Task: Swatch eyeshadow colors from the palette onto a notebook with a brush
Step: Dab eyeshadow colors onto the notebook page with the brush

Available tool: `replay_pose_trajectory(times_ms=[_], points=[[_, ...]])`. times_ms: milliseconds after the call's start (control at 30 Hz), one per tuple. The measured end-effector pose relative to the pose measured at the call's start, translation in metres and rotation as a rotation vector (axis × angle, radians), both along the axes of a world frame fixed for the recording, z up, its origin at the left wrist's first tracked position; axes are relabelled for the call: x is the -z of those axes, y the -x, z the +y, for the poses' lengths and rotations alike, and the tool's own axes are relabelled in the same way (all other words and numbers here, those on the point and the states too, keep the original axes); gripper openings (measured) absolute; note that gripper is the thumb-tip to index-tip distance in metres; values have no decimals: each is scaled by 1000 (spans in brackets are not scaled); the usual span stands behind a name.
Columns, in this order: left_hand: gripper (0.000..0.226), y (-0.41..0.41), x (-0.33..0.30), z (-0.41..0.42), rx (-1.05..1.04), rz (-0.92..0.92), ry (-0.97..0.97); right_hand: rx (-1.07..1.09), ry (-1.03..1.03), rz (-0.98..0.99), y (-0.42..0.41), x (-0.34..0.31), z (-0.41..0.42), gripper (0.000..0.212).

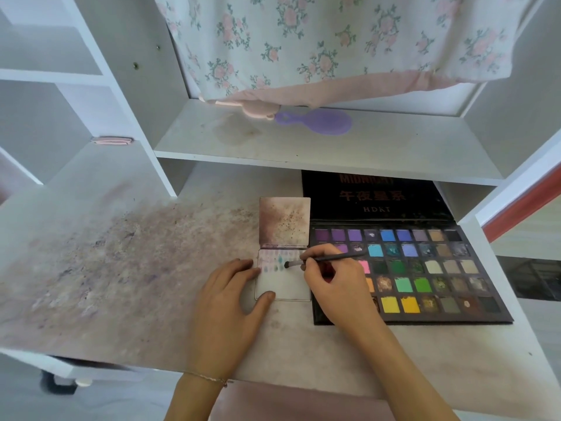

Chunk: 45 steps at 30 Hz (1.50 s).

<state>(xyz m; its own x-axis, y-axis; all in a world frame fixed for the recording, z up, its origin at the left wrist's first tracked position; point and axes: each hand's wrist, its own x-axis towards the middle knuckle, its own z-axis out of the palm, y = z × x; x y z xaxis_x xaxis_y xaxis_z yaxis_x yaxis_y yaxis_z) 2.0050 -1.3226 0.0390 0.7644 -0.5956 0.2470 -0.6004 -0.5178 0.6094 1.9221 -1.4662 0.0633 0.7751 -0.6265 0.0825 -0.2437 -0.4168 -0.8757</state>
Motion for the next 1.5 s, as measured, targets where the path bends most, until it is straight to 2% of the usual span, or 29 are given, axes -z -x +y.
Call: replay_pose_trajectory(times_ms=[600, 1500], points=[[35, 0, -3, -1, -8, -3, -37, -19, 18, 52, -1, 4, -1, 16], [35, 0, -1, -1, -3, -13, -8, -13, 48, -7, 0, 6, -1, 21]])
